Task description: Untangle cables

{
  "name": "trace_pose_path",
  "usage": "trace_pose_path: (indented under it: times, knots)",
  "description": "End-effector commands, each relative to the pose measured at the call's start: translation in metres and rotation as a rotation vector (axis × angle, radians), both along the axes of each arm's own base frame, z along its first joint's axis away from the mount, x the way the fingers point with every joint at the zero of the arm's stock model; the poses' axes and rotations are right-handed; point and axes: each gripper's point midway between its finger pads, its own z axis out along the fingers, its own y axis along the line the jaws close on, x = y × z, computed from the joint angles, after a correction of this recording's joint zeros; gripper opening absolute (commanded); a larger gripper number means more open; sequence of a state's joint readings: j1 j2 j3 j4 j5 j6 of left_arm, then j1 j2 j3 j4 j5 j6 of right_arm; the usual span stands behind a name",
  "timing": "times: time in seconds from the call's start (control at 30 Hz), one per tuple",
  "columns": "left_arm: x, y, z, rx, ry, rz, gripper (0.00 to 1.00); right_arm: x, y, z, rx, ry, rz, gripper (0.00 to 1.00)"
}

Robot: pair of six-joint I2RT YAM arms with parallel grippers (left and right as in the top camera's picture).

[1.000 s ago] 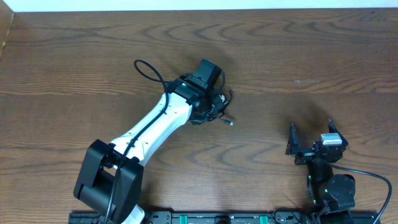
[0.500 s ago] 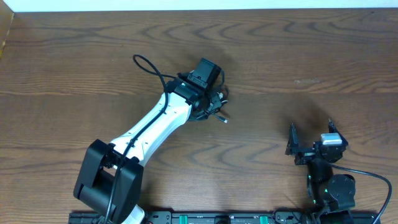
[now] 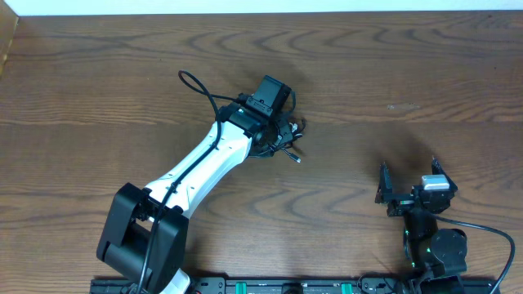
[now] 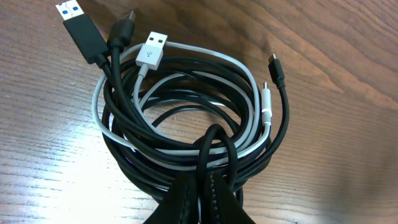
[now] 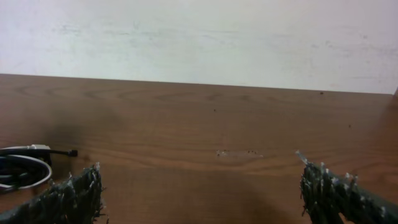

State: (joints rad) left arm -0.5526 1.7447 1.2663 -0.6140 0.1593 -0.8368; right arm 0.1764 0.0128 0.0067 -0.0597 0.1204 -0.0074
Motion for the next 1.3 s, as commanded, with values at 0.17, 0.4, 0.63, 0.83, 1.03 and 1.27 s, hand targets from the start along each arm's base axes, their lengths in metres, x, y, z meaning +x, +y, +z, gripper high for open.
trace_pose_path:
  times: [0.17, 0.4, 0.63, 0.83, 1.03, 1.27]
  knots:
    - [0.0009, -0.0027, 0.0052, -0.014, -0.016, -0.016, 0.08, -0.0003, 0.002, -0.0011, 0.013, 0.004, 0.007, 0.99]
    - [0.002, -0.0033, 0.0058, -0.017, -0.021, -0.016, 0.07, -0.0003, 0.002, -0.0011, 0.013, 0.004, 0.007, 0.99]
    - [0.0021, -0.0034, 0.0058, -0.017, -0.021, -0.016, 0.07, -0.0003, 0.002, -0.0011, 0.013, 0.004, 0.007, 0.99]
    - [0.0026, -0.0037, 0.0061, -0.019, -0.023, -0.016, 0.07, -0.0003, 0.002, -0.0011, 0.013, 0.004, 0.007, 0.99]
    - [0.0025, -0.0037, 0.0061, -0.019, -0.023, -0.016, 0.07, -0.0003, 0.002, -0.0011, 0.013, 0.004, 0.007, 0.99]
    - [-0.0018, -0.0041, 0.0049, -0.023, -0.003, -0.022, 0.07, -0.0003, 0.002, -0.0011, 0.013, 0.004, 0.007, 0.99]
